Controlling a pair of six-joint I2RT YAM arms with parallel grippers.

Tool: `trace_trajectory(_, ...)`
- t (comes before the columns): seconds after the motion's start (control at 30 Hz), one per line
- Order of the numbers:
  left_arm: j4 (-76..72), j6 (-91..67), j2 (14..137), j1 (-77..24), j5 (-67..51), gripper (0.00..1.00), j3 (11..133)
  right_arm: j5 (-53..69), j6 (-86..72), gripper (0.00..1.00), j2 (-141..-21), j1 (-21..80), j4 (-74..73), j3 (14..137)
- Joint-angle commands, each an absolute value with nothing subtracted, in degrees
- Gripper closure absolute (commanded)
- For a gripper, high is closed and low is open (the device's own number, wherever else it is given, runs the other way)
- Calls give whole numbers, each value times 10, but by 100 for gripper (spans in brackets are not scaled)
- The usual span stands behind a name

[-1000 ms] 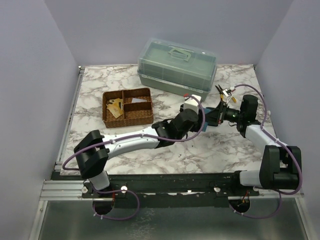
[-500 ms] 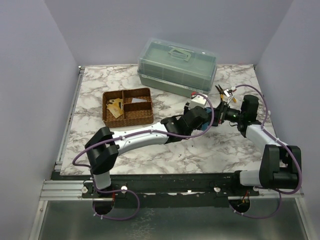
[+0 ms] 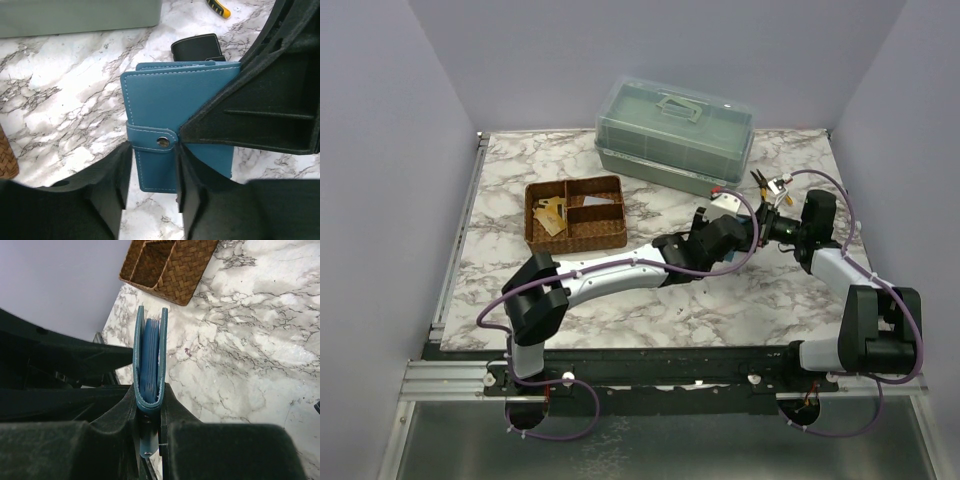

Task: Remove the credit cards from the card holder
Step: Open the card holder at the center of the board.

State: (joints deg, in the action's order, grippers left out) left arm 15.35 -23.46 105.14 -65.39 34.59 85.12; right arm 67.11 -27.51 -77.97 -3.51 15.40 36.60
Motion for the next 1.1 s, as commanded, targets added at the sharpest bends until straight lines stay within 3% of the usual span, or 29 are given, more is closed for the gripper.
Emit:
trace_trajectory(0.0, 175, -221, 1083, -652, 428, 68, 870, 728, -296, 100, -778, -31, 172, 380)
trace_trajectory(0.03, 175, -219, 1085, -651, 439, 76, 874, 729, -296, 100, -778, -32, 172, 381)
trace_trajectory(0.13, 175, -207, 1088, -651, 453, 86, 884, 730, -294, 100, -776, -31, 172, 380)
trace_trajectory(0.2, 176, -201, 1090, -651, 457, 100, 890, 728, -291, 100, -776, -32, 170, 381)
trace_trajectory(0.8, 112, -243, 949, -602, 420, 100, 746, 694, -243, 100, -771, -31, 125, 391)
trace_trajectory(0.93, 53, -205, 922, -592, 333, 100, 714, 691, -241, 100, -774, -31, 122, 391)
trace_trajectory(1.0, 19, -178, 909, -592, 266, 79, 690, 688, -241, 100, -776, -32, 120, 391)
trace_trajectory(1.07, -5, -156, 901, -597, 219, 67, 671, 687, -244, 100, -780, -31, 120, 392)
